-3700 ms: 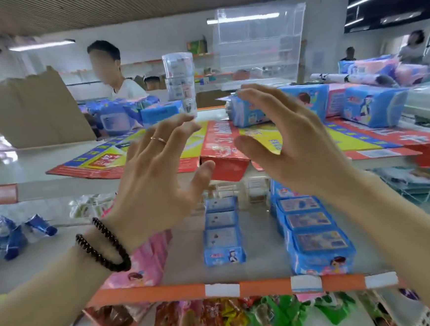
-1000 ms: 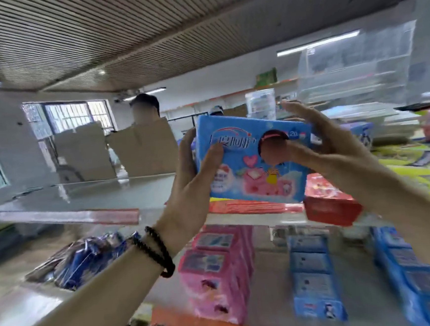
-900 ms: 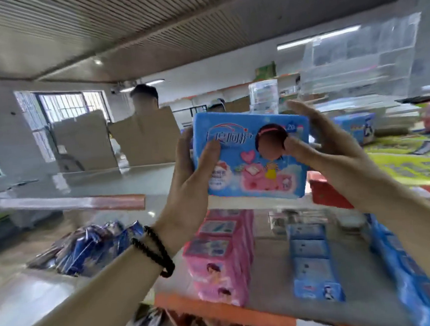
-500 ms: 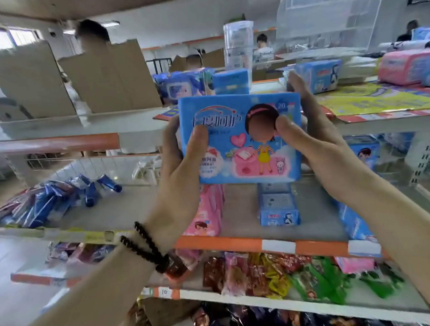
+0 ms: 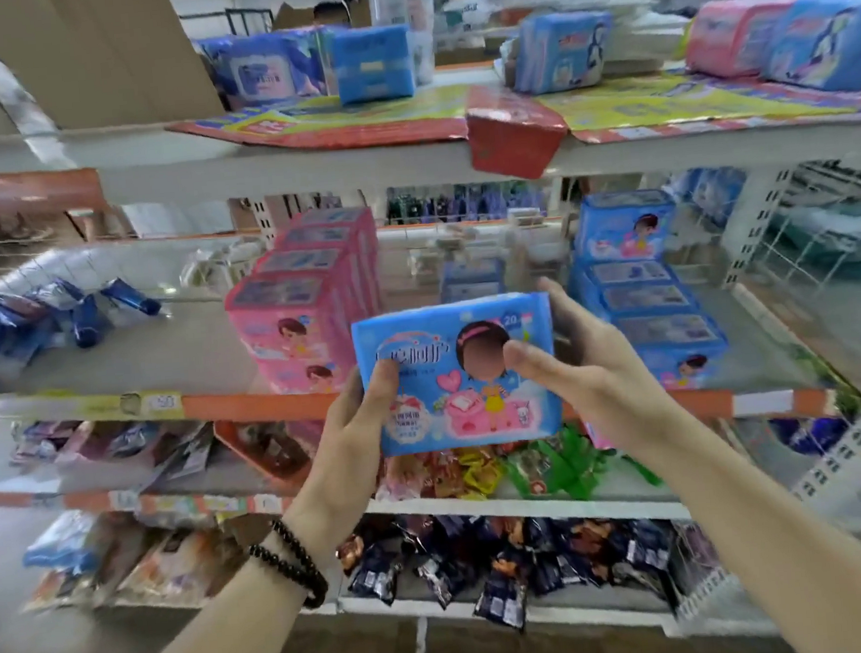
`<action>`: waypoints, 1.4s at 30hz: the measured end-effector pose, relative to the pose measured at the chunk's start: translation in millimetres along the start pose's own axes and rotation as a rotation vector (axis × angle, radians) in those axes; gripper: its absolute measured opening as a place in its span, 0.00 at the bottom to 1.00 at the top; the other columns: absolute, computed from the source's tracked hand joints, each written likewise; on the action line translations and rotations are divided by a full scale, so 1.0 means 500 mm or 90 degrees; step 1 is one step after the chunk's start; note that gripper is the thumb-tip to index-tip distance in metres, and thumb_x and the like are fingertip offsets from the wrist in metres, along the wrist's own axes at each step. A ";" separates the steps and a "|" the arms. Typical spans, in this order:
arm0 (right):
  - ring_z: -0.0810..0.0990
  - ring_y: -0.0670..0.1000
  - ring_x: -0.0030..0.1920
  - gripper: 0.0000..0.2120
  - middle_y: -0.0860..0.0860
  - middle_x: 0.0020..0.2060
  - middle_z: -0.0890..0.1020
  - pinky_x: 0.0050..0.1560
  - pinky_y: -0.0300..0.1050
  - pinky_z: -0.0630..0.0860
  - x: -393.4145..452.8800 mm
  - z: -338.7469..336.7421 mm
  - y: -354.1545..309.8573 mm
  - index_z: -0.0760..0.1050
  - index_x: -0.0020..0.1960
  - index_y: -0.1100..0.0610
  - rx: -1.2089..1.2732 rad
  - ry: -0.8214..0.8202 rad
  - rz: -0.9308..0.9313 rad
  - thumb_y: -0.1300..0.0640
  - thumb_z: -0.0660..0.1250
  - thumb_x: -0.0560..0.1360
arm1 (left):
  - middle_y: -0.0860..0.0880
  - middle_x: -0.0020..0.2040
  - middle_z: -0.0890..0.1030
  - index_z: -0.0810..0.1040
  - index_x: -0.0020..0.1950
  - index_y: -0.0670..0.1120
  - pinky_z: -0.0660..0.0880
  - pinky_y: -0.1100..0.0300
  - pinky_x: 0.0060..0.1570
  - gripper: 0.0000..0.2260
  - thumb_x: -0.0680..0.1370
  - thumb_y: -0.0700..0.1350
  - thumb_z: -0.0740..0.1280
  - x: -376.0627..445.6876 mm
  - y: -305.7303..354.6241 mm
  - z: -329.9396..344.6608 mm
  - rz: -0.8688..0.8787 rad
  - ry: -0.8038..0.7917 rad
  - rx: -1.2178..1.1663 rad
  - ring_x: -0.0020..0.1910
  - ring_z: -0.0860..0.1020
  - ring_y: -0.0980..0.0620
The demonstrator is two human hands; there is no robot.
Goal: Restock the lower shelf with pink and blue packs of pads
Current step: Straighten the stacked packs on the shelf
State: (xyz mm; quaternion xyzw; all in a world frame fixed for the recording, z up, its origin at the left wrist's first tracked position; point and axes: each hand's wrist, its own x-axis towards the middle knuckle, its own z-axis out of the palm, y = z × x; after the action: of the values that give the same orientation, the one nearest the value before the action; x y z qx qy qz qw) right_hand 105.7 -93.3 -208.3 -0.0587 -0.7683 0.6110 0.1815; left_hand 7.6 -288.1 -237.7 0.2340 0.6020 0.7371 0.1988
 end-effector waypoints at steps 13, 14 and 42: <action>0.76 0.32 0.61 0.28 0.33 0.57 0.81 0.64 0.32 0.72 -0.126 -0.093 0.129 0.66 0.71 0.43 0.066 0.027 0.089 0.48 0.67 0.72 | 0.56 0.51 0.87 0.76 0.59 0.50 0.79 0.65 0.47 0.16 0.73 0.52 0.68 -0.049 -0.109 0.121 -0.076 -0.051 0.143 0.50 0.85 0.58; 0.75 0.30 0.61 0.30 0.32 0.59 0.79 0.63 0.31 0.71 -0.132 -0.102 0.133 0.64 0.73 0.45 0.071 0.028 0.101 0.49 0.67 0.73 | 0.54 0.53 0.86 0.77 0.60 0.50 0.80 0.63 0.49 0.17 0.73 0.52 0.69 -0.049 -0.113 0.126 -0.080 -0.055 0.153 0.51 0.85 0.57; 0.78 0.29 0.45 0.14 0.29 0.38 0.82 0.48 0.24 0.70 0.053 -0.217 0.215 0.75 0.47 0.45 -0.131 0.173 0.137 0.64 0.64 0.81 | 0.64 0.50 0.85 0.79 0.56 0.55 0.78 0.66 0.51 0.12 0.77 0.40 0.73 0.278 -0.181 0.152 0.003 -0.201 0.261 0.52 0.83 0.62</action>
State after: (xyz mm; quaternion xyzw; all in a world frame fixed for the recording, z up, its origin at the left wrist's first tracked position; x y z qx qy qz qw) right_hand 105.1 40.8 -285.9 -0.2408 -0.7845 0.5313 0.2102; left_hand -59.7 -130.1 -299.0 0.3829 0.7000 0.5541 0.2373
